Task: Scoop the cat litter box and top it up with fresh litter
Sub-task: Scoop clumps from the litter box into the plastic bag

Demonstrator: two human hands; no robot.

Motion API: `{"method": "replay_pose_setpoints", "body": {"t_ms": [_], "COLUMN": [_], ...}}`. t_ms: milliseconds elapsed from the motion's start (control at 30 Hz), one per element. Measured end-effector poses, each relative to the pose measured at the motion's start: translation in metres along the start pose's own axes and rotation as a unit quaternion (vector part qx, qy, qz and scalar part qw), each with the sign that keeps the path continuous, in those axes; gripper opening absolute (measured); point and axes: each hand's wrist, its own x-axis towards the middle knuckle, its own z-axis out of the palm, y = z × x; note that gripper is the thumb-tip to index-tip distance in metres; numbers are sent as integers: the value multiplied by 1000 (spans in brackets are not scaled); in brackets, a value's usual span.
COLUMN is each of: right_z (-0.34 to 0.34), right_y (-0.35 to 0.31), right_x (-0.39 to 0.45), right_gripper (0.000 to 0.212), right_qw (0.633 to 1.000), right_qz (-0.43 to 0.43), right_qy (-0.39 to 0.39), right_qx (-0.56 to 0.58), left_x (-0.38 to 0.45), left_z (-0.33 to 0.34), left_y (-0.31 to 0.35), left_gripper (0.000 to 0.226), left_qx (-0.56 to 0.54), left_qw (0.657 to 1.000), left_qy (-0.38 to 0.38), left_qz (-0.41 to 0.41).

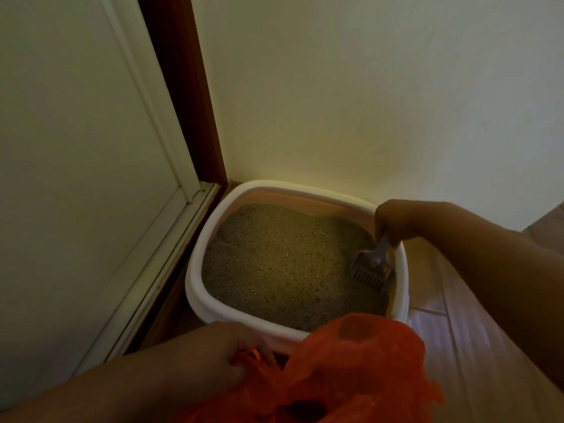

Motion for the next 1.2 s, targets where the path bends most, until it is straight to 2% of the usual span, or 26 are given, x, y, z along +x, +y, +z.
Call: {"method": "replay_pose_setpoints", "body": {"t_ms": [167,300,500,667,800,867,1000,1200], "right_z": [16,14,5,6,9,14,30,56], "right_y": [11,8,-6,-15,-9,-3,4,-10], "right_x": [1,-3,0,7,5,-1,-12,-21], "right_gripper": [38,32,53,46,43,48,38,33], "right_qw": [998,995,982,986,991,992,991,978], "right_qz": [33,35,112,136,115,105,64,46], "right_qy": [21,52,126,79,49,44,22,39], "right_qx": [41,80,88,59,42,61,116,201], "left_x": [3,5,8,9,5,2,-3,-9], "left_z": [2,2,6,7,5,4,3,-1], "left_y": [-3,-1,-5,-6,-1,1,-3,-7], "left_gripper": [38,37,40,47,38,37,39,36], "left_qx": [11,5,11,27,12,7,5,5], "left_qw": [1000,1000,1000,999,1000,1000,1000,1000], "left_qy": [11,3,0,21,5,2,7,5], "left_qz": [1,-1,6,13,13,9,-3,-11]}}
